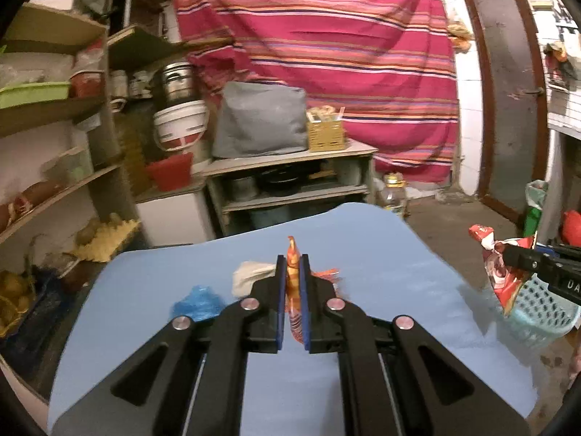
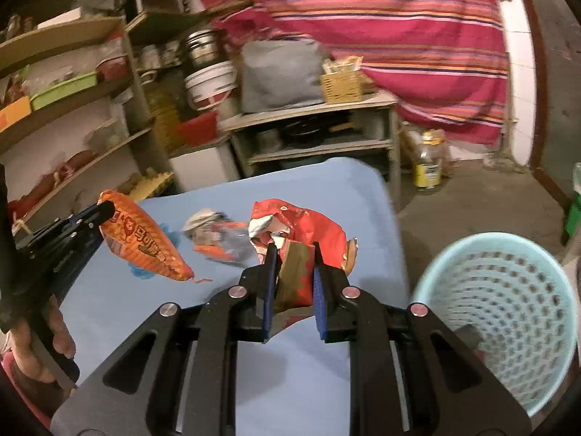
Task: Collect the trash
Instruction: 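Carry the orange bag and red bag to the blue basket and release them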
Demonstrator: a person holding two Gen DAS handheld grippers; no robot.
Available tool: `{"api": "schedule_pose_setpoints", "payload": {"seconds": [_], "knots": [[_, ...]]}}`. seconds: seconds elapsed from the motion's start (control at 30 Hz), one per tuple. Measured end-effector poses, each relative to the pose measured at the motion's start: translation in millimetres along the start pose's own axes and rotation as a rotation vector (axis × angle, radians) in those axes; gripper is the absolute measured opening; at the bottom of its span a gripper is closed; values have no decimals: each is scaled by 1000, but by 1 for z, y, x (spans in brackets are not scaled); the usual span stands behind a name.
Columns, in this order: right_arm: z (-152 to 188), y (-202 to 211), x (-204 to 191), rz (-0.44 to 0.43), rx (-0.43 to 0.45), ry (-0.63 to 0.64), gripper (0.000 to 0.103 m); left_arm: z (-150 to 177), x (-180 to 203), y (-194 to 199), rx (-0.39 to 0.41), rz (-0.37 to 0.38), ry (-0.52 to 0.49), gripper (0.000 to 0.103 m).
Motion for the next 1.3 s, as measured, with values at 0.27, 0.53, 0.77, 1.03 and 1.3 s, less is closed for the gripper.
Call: {"api": "schedule_pose_setpoints", "payload": {"seconds": [0.27, 0.53, 0.77, 1.03, 1.3], "knots": [[14, 35, 89, 78, 28, -128, 18, -23, 91, -4, 13, 113, -66, 7], [28, 54, 153, 117, 45, -245, 18, -43, 168, -13, 18, 208, -111, 7], [37, 49, 175, 140, 16, -276, 18, -53, 216, -20, 6, 280, -143, 7], [41, 38, 188, 173, -34, -309, 22, -59, 247, -29, -16, 335, -163, 7], [45, 47, 202, 214, -18, -347, 40, -48, 266, -48, -70, 362, -186, 7]]}}
Point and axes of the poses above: each gripper's, at about its wrist camera, not at the fingertips, and y roughly against the way its jaws point, x to its right, z to its underside, the point moved 1 cm from there along -y, roughly the way its jaws point, and after that the axes turned 11 degrees about -x, right-handed, at the moved point
